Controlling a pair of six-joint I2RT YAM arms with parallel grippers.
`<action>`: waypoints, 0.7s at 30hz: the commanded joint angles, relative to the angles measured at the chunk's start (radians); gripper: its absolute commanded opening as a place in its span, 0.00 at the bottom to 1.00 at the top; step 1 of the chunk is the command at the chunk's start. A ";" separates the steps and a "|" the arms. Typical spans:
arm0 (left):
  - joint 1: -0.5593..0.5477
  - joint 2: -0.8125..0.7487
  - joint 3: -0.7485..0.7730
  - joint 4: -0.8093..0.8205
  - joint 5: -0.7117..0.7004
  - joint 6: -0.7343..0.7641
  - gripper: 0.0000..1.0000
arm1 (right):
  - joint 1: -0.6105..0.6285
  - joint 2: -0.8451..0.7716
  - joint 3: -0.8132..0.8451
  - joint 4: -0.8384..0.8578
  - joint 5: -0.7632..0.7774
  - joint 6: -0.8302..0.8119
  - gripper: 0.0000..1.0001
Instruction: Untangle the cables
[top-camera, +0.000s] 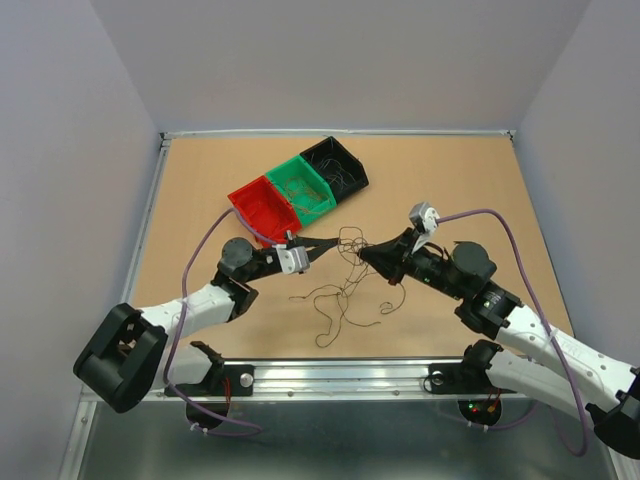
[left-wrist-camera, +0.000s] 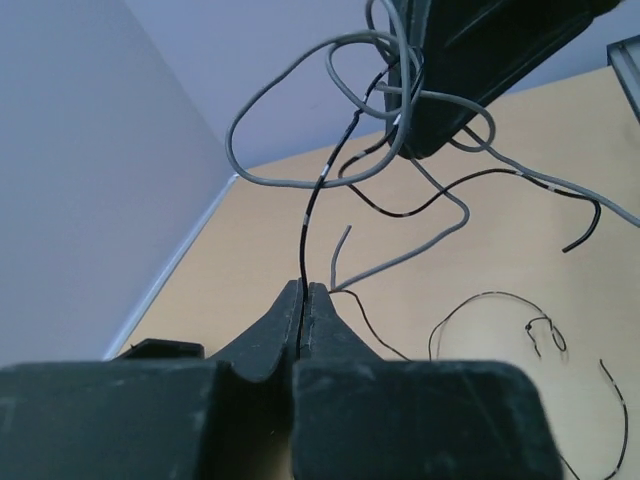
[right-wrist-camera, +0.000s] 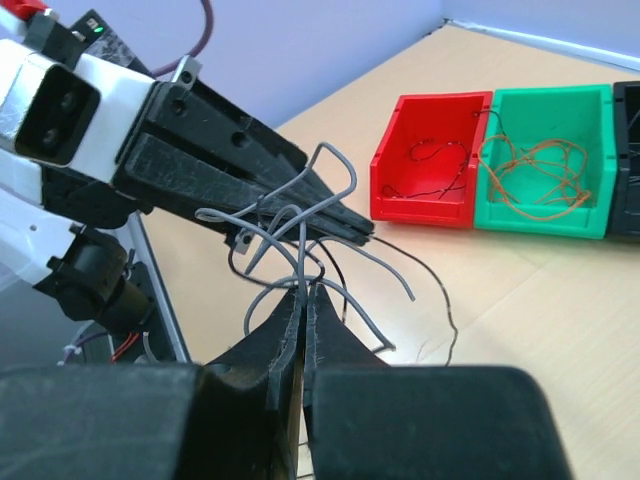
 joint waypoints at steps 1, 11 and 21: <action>-0.006 -0.060 0.031 -0.003 0.067 0.023 0.00 | 0.007 -0.005 -0.023 0.048 0.092 0.012 0.00; 0.013 -0.108 0.062 -0.124 -0.169 0.006 0.00 | 0.007 -0.129 -0.075 -0.064 0.790 0.116 0.09; 0.189 -0.024 0.154 -0.145 -0.409 -0.195 0.00 | 0.007 -0.402 -0.169 -0.093 1.126 0.202 0.01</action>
